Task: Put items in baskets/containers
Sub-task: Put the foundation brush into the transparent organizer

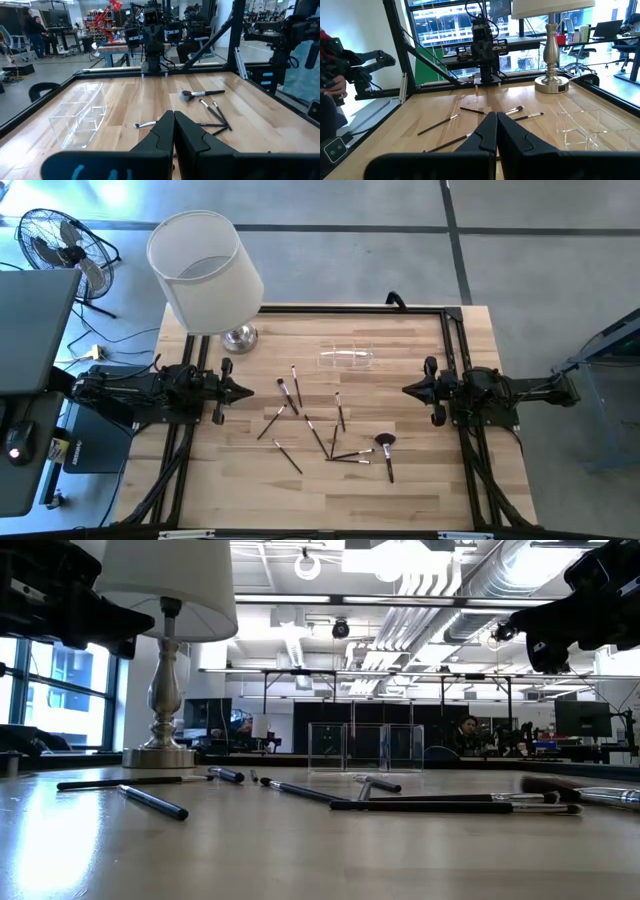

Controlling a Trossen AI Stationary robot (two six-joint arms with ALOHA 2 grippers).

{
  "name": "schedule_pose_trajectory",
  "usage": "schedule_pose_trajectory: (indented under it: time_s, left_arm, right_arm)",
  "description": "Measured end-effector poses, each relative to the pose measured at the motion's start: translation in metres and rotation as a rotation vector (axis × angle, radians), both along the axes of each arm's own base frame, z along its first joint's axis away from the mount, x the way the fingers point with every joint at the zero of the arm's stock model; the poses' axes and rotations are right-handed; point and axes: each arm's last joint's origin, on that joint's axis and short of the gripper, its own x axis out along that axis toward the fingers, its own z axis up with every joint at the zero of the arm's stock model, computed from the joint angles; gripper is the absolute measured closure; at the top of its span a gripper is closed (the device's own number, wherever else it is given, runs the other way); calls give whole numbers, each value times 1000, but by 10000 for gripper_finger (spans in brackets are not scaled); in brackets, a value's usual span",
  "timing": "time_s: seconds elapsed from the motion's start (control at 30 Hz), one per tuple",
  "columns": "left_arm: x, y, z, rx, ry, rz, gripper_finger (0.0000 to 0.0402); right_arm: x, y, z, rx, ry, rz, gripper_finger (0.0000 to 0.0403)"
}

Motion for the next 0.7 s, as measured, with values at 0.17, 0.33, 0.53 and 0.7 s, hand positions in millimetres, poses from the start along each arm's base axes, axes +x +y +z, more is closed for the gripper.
schedule_pose_trajectory:
  time_s: [0.17,0.33,0.53,0.7]
  left_arm:
    - [0,2,1,-39,-6,70,400]
    - [5,4,2,-70,19,152,401]
    - [27,6,21,-25,82,258,401]
    - [62,4,47,-57,214,293,401]
  right_arm:
    - [0,0,0,0,0,0,402]
    - [0,0,0,0,0,0,402]
    - [0,0,0,0,0,0,402]
    - [0,0,0,0,0,0,402]
